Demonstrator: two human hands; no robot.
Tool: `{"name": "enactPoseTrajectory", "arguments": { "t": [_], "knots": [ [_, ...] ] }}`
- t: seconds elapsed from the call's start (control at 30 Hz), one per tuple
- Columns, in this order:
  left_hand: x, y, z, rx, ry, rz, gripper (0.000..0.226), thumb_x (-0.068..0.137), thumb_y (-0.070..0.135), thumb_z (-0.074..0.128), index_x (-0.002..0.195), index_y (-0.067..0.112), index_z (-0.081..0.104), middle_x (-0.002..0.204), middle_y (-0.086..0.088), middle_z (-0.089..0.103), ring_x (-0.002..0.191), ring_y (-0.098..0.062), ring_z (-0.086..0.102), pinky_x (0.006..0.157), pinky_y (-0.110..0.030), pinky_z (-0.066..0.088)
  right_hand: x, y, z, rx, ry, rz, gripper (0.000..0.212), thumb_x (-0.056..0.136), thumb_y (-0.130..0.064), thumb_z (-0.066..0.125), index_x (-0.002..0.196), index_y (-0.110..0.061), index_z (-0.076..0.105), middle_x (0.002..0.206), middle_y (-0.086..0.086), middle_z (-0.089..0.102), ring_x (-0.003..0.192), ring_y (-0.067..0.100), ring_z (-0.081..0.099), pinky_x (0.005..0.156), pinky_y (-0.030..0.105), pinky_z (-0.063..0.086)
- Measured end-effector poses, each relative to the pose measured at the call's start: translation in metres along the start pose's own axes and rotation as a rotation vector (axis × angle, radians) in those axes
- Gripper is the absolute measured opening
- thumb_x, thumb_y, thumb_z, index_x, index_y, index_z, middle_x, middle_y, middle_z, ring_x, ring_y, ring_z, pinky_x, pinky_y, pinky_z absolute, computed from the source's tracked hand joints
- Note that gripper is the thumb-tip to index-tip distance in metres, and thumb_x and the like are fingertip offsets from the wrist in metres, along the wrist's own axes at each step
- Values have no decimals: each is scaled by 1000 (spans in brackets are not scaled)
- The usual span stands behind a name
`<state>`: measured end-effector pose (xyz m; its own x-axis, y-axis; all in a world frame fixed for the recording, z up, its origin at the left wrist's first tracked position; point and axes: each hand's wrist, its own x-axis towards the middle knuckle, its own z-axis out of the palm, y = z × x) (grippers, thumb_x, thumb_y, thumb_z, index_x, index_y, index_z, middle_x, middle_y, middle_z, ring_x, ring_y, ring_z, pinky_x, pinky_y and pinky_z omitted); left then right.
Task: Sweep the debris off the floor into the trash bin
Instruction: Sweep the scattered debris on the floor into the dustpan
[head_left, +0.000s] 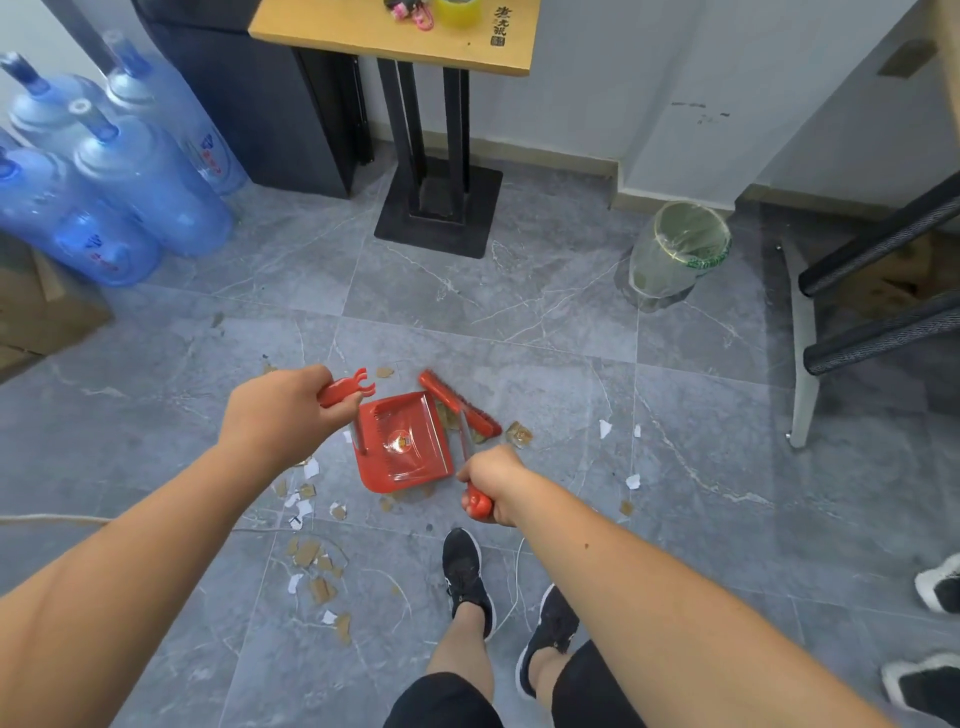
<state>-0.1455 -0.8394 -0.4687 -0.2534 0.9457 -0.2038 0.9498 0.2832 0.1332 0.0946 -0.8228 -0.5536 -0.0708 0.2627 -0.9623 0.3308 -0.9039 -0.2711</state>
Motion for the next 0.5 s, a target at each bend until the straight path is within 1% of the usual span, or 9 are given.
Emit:
{"name": "enactPoseTrajectory", "arguments": {
  "t": [0.07, 0.13, 0.2, 0.27, 0.37, 0.5],
  "knots": [
    [-7, -1, -2, 19, 5, -18, 45, 89, 57, 60, 64, 21, 51, 53, 3, 54, 49, -17, 51, 48, -25, 36, -6, 5, 1, -1, 4, 0, 10, 93, 7, 47, 90, -1, 51, 55, 6, 40, 40, 15, 39, 33, 15, 32],
    [-15, 0, -3, 31, 17, -24, 47, 89, 57, 61, 63, 21, 50, 53, 1, 54, 49, -18, 51, 48, -26, 36, -12, 10, -2, 2, 9, -15, 10, 93, 8, 48, 88, 0, 52, 54, 6, 42, 39, 15, 39, 33, 15, 31],
    [-24, 5, -6, 40, 23, -30, 47, 90, 57, 60, 63, 20, 51, 53, 1, 55, 49, -18, 51, 48, -27, 36, -20, 17, -7, 8, 22, -45, 10, 93, 9, 49, 87, 1, 52, 52, 7, 42, 38, 15, 39, 33, 15, 28],
    [-32, 16, -9, 51, 23, -29, 47, 90, 58, 59, 64, 19, 53, 53, 2, 55, 49, -18, 51, 48, -28, 36, -27, 27, -15, 10, 42, -82, 9, 92, 9, 47, 90, 1, 52, 56, 9, 43, 37, 16, 40, 34, 15, 27],
    [-43, 44, -11, 46, 17, -26, 48, 91, 58, 58, 65, 18, 55, 55, 1, 57, 51, -19, 54, 49, -29, 39, -35, 43, -32, 19, 66, -133, 11, 92, 8, 44, 93, 0, 51, 68, 12, 46, 36, 18, 43, 35, 17, 29],
    [-53, 100, -18, 42, 16, 19, 48, 90, 59, 56, 67, 16, 56, 56, -1, 59, 54, -22, 57, 52, -31, 43, -42, 62, -70, 86, 112, -164, 14, 91, 7, 41, 92, 0, 53, 73, 13, 49, 39, 18, 40, 37, 18, 30]
  ]
}}
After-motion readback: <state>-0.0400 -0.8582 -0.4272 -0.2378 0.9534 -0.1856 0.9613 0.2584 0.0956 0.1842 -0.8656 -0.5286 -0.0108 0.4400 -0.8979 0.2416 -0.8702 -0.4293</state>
